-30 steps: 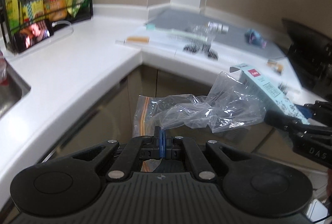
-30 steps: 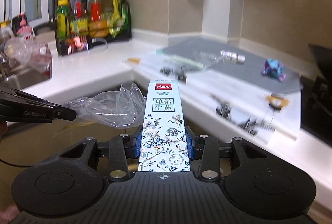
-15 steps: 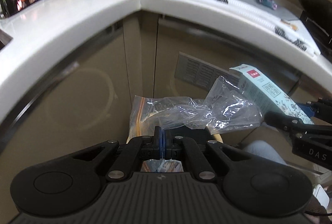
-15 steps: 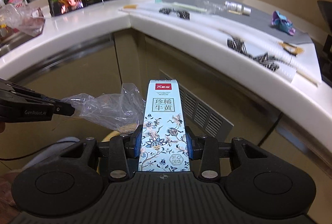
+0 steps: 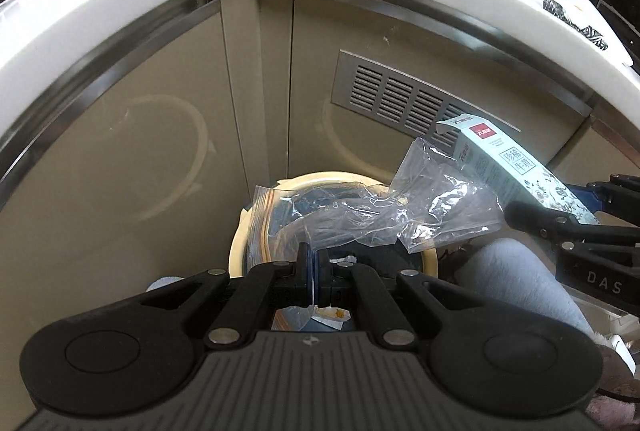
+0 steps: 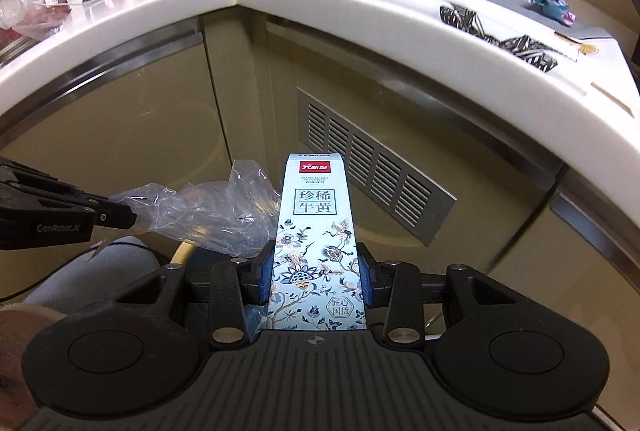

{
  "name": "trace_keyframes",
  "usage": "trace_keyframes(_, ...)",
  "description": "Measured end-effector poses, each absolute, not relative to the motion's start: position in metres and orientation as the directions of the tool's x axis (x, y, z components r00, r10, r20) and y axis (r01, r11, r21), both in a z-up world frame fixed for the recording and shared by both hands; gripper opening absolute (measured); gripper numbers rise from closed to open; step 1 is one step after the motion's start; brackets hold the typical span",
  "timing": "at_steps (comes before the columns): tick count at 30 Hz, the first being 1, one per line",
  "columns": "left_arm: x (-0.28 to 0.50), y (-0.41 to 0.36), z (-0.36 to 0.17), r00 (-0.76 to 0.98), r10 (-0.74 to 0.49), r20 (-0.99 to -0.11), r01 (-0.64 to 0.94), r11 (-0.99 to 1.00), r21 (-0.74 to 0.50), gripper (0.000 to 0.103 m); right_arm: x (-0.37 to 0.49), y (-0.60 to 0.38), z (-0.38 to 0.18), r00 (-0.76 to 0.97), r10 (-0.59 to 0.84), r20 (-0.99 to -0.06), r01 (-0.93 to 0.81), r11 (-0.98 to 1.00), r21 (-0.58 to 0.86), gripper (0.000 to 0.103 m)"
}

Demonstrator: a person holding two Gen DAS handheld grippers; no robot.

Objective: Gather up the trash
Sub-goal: 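Carry the zip bag and printed box in both tools down over the bin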

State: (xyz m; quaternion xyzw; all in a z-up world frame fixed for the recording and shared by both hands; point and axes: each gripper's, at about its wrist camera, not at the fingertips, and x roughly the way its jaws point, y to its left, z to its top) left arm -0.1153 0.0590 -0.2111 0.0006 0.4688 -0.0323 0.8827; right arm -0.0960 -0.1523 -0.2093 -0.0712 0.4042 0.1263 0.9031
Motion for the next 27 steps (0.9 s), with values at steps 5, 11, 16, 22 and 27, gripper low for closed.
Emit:
trace_keyframes(5,-0.113,0.056,-0.221,0.532,-0.055,-0.845,0.067,0.997,-0.022,0.000,-0.094,-0.150,-0.220,0.621,0.164,-0.767,-0.292,0.956,-0.031,0.042)
trace_keyframes(11,-0.103,0.054,-0.235,0.498,-0.058,-0.865,0.073,0.997,-0.025,0.000,-0.084,-0.146,-0.232,0.602,0.149,-0.784,-0.296,0.954,-0.046,0.042)
trace_keyframes(16,-0.088,0.052,-0.253,0.455,-0.057,-0.889,0.066,0.997,-0.030,0.000,-0.073,-0.140,-0.243,0.593,0.133,-0.794,-0.295,0.954,-0.061,0.042)
trace_keyframes(22,-0.071,0.051,-0.275,0.397,-0.052,-0.916,0.052,0.998,-0.034,0.000,-0.057,-0.135,-0.256,0.579,0.114,-0.807,-0.304,0.949,-0.085,0.042)
trace_keyframes(27,-0.065,0.051,-0.290,0.376,-0.049,-0.925,0.052,0.998,-0.032,0.000,-0.044,-0.128,-0.267,0.564,0.100,-0.820,-0.319,0.942,-0.105,0.042)
